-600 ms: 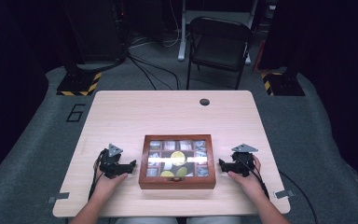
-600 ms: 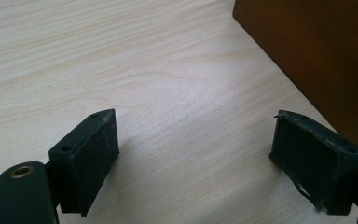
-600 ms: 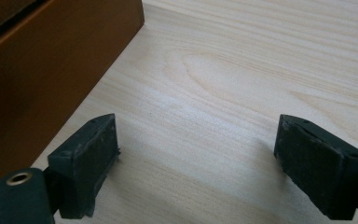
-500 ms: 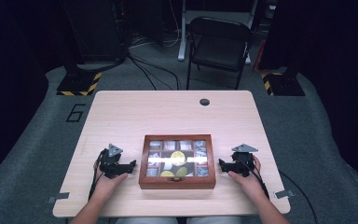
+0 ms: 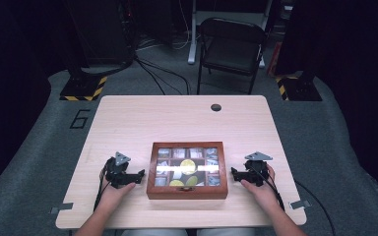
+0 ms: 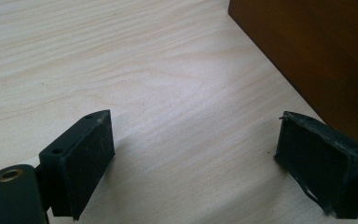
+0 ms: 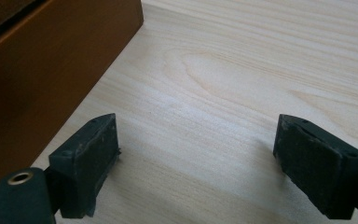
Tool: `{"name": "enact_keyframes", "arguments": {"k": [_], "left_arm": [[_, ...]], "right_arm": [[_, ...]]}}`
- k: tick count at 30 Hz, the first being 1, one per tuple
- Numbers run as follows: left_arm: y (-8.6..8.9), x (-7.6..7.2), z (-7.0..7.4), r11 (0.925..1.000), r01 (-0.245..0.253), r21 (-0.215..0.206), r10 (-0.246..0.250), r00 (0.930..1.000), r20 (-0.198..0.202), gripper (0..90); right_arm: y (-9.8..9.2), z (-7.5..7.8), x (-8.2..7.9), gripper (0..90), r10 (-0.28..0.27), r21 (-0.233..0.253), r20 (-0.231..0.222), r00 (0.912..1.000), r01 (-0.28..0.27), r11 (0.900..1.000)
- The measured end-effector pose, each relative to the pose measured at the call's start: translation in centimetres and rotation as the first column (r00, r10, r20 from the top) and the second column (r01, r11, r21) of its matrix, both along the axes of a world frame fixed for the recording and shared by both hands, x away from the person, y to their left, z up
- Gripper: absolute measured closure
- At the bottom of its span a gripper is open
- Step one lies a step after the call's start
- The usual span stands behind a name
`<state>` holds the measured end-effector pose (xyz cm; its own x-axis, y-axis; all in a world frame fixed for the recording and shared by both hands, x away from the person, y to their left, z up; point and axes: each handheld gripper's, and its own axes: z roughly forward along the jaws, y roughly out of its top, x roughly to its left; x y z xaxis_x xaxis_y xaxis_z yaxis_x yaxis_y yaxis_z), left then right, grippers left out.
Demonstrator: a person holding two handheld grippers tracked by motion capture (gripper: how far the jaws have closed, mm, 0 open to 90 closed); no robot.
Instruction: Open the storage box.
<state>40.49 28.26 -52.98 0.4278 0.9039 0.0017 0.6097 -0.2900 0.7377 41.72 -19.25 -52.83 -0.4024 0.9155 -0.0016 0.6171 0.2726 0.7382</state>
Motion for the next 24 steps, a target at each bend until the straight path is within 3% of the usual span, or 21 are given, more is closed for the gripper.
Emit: {"name": "enact_keyframes", "arguments": {"k": [11,15,20,24], "left_arm": [[0.1,-0.2,0.0,1.0,-0.004,-0.003,0.004,1.0,0.007,11.4],[0.4,-0.3,0.0,0.9998,-0.016,-0.009,0.016,0.9998,0.013,16.2],[0.8,-0.3,0.4,0.9989,-0.037,-0.029,0.037,0.9992,-0.014,21.7],[1.1,-0.4,0.7,0.9969,-0.045,-0.065,0.042,0.9981,-0.044,23.8]], "right_arm": [[0.0,0.0,0.0,13.8,0.001,0.0,-0.002,1.0,-0.001,1.0],[0.0,0.2,-0.1,20.6,0.003,0.002,-0.005,1.0,-0.003,1.0],[-0.1,0.6,-0.3,27.0,0.006,0.005,-0.025,0.9997,-0.005,1.0],[-0.1,1.1,-0.8,31.2,-0.001,0.006,-0.013,0.9999,0.001,1.0]]}}
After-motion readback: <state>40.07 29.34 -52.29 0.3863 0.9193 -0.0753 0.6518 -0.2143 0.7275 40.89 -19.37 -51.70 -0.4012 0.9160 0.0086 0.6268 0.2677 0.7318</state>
